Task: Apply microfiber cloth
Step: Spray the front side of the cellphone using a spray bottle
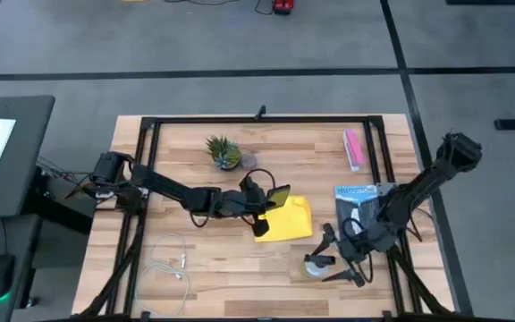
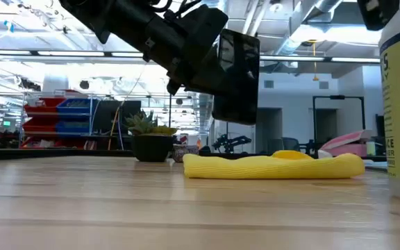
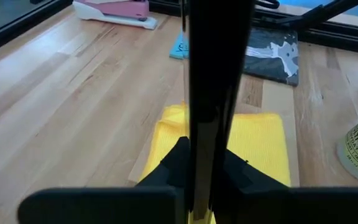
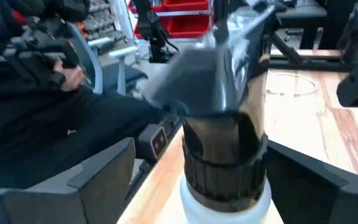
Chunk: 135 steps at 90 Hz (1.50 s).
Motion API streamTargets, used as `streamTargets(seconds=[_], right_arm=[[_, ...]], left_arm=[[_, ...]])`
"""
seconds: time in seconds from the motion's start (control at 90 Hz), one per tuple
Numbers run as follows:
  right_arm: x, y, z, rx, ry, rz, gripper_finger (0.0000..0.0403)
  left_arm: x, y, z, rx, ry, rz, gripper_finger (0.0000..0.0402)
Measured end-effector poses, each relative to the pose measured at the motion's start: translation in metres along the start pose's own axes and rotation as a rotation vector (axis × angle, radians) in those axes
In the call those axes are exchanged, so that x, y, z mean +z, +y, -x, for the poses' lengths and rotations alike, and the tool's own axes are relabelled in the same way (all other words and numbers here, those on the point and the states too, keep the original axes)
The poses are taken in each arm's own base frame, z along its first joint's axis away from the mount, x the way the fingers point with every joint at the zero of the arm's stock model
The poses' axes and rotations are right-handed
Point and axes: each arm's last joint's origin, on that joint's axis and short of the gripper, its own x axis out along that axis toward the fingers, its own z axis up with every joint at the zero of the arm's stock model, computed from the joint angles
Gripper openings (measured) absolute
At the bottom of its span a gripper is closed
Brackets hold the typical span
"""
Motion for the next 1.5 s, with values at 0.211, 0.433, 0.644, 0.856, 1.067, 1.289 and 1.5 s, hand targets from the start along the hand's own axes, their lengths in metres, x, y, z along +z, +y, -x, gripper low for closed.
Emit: streamTargets(seconds=[0.211, 0.433, 0.644, 0.856, 1.067, 1.289, 1.5], right_arm=[[0.001, -0.001, 0.000, -0.008, -0.008, -0.005, 0.0273], [0.002, -0.003, -0.001, -0.023, -0.012, -0.059, 0.0157], [0.007, -0.001, -0.002, -0.031, -0.006, -0.107, 0.0120], [0.030, 0.014, -0.005, -0.268, 0.057, -0.130, 0.0120], [0.047, 0.032, -0.019, -0.487, 0.013, -0.172, 0.0120], [0.033, 0.048, -0.052, -0.597, 0.067, -0.099, 0.0120], [0.025, 0.053, -0.072, -0.733, 0.090, -0.140, 0.0120]], left_arm=[[0.000, 0.000, 0.000, 0.000, 0.000, -0.014, 0.0013], [0.000, 0.000, 0.000, 0.000, 0.000, -0.023, 0.0013], [-0.001, 0.000, 0.000, 0.003, 0.007, -0.027, 0.0013], [-0.001, 0.000, 0.000, 0.027, 0.002, -0.038, 0.0013], [-0.001, -0.003, 0.003, 0.061, -0.008, -0.056, 0.0013], [-0.002, -0.008, 0.005, 0.054, -0.013, -0.043, 0.0013], [-0.001, -0.016, 0.009, 0.027, -0.038, -0.020, 0.0013]])
